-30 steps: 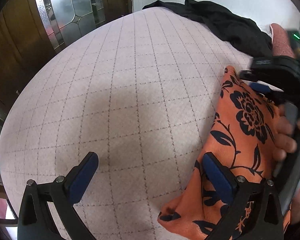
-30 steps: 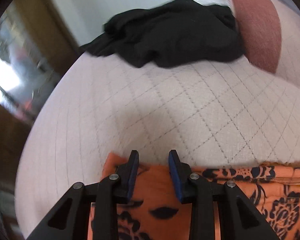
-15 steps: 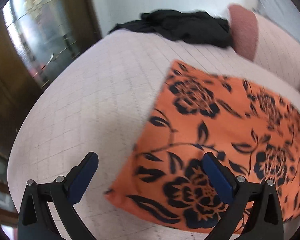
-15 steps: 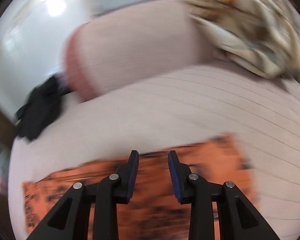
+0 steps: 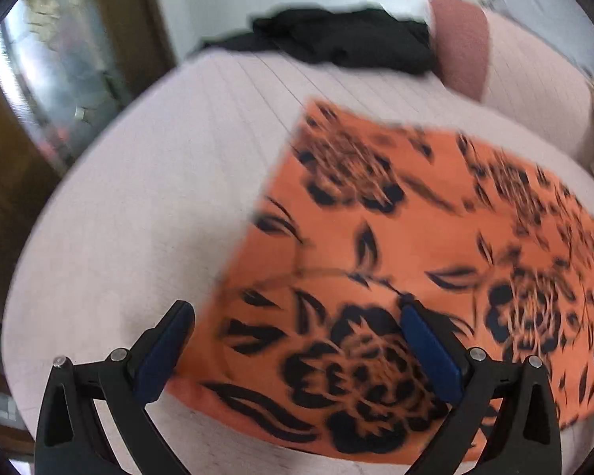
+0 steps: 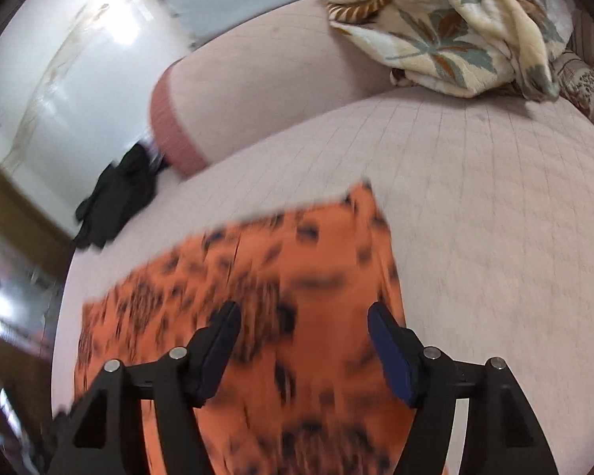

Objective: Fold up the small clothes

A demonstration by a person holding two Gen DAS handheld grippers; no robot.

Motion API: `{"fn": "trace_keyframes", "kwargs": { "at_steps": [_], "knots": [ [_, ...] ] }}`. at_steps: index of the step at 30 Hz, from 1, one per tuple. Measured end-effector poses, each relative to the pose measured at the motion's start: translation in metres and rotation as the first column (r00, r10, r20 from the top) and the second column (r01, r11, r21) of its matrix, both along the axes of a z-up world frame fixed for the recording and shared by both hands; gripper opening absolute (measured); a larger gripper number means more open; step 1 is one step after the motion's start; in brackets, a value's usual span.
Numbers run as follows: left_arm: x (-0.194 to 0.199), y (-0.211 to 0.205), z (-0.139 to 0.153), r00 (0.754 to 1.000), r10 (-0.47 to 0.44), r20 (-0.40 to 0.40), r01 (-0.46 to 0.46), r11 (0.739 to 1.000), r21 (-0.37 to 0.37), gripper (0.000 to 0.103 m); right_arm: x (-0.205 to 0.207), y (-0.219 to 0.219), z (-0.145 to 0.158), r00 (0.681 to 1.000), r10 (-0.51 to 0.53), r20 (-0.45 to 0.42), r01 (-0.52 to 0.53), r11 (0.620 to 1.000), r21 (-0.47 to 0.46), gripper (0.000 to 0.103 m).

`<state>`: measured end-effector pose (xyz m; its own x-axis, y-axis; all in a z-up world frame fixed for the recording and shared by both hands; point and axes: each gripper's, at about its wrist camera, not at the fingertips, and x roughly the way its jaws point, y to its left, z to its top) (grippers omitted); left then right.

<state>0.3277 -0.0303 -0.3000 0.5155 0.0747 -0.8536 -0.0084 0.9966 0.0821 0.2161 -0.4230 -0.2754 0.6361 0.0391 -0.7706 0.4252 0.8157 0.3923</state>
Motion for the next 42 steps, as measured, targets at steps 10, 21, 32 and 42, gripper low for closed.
{"fn": "trace_keyframes", "kwargs": {
  "at_steps": [10,21,32,42],
  "knots": [
    [-0.064,0.021,0.029,0.976,-0.005,0.219,0.011,1.000,-0.028,0.103,-0.111,0.018,0.012,0.990,-0.102,0.093,0.095,0.993,0.077,0.069],
    [-0.184,0.008,0.019,0.962,-0.183,0.204,0.196,0.980,-0.044,0.103,-0.168,0.033,0.008,0.982,-0.114,0.152,0.067,0.956,0.284,0.070],
    [-0.236,-0.039,0.073,0.925,-0.293,0.243,0.290,0.956,0.050,0.103,-0.168,0.038,0.014,0.970,-0.060,0.234,-0.019,0.947,0.319,0.070],
    [-0.240,-0.084,0.089,0.907,-0.347,0.240,0.337,0.938,0.084,0.103,-0.168,0.036,0.024,0.961,-0.016,0.274,-0.060,0.962,0.265,0.070]
  ]
}}
